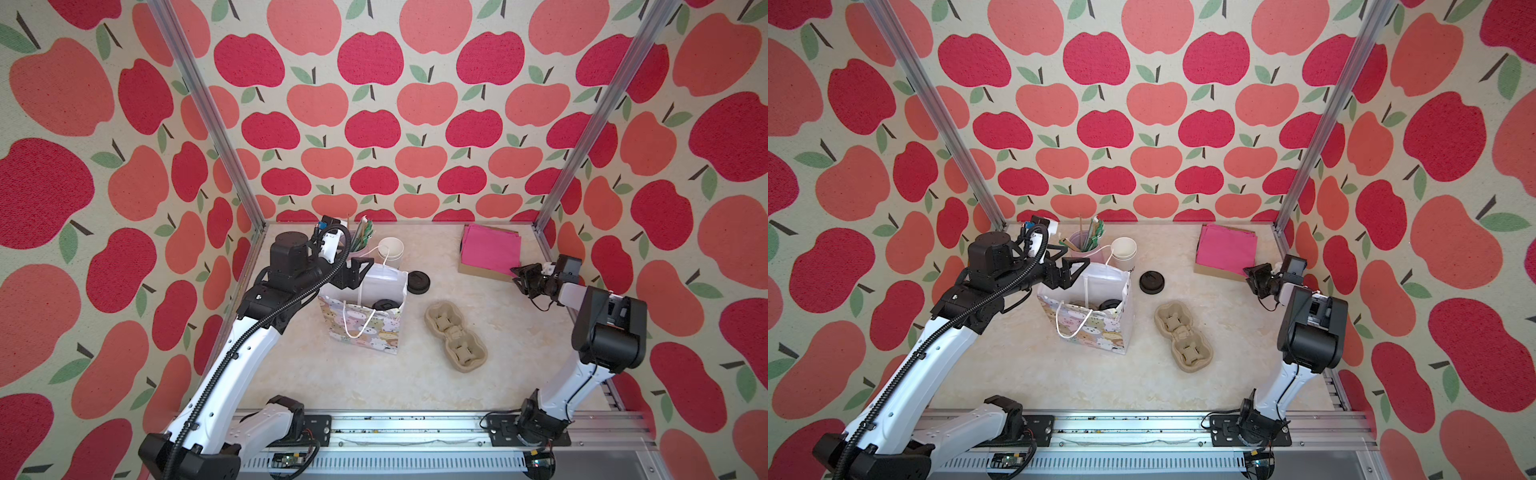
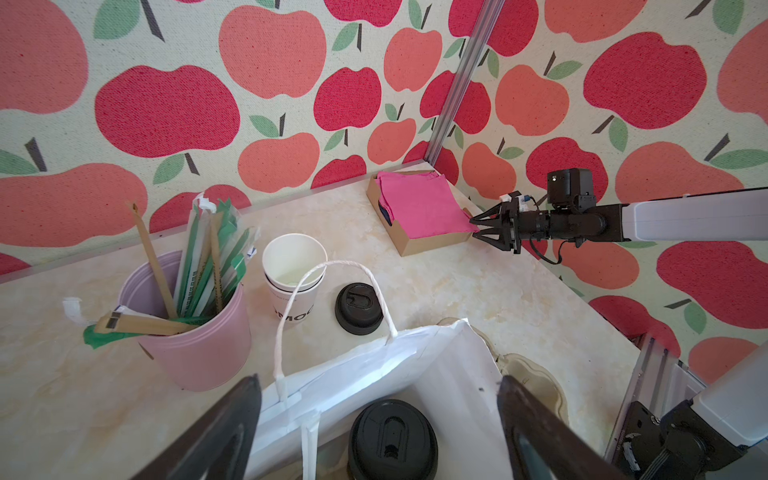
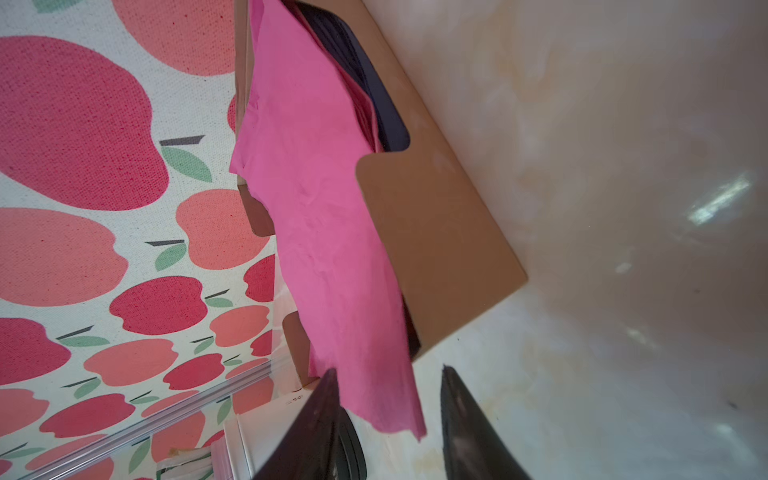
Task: Pack the takeout coffee
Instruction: 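Swing the right gripper over to the box of pink napkins, then pinch the top pink napkin with the right gripper and lift it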
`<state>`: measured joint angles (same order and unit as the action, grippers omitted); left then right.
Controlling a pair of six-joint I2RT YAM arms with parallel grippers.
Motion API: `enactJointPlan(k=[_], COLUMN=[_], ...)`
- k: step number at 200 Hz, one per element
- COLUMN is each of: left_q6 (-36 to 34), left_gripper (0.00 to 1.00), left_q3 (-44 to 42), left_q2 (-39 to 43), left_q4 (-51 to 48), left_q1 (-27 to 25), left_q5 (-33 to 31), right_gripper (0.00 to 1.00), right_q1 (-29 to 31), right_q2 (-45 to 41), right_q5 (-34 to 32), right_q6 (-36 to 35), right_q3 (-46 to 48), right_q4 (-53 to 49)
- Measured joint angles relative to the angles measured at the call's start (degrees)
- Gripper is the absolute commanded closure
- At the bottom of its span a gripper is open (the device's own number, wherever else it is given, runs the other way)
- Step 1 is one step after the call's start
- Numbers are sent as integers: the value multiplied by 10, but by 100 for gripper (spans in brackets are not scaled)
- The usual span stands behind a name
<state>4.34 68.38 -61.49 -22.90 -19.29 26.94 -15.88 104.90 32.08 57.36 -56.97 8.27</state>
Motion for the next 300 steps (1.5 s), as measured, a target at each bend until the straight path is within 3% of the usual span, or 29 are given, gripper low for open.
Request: enactJointPlan(k=[80,116,126,221,300], left_q6=[0,0,0,1,2], left_gripper=[9,8,8,8,8], left_q3=[-2,-6,-8,-17,-17], left_q2=[10,12,12,17,19], left_q4=[3,8,9,13,19], left_q1=[0,-1,-1,-1,-1], left_q5=[-1,-1,-1,-2,-8], right_gripper=[89,93,100,100,100], right_q1=[0,0,0,0,44], right_q2=[2,0,-4,-74,-117], right_q5=[1,1,0,-54,-193], right_q6=[25,25,23,-83,-264], right_q3=[8,13,14,-20,-118], right_q4=[37,38,36,-85,-257])
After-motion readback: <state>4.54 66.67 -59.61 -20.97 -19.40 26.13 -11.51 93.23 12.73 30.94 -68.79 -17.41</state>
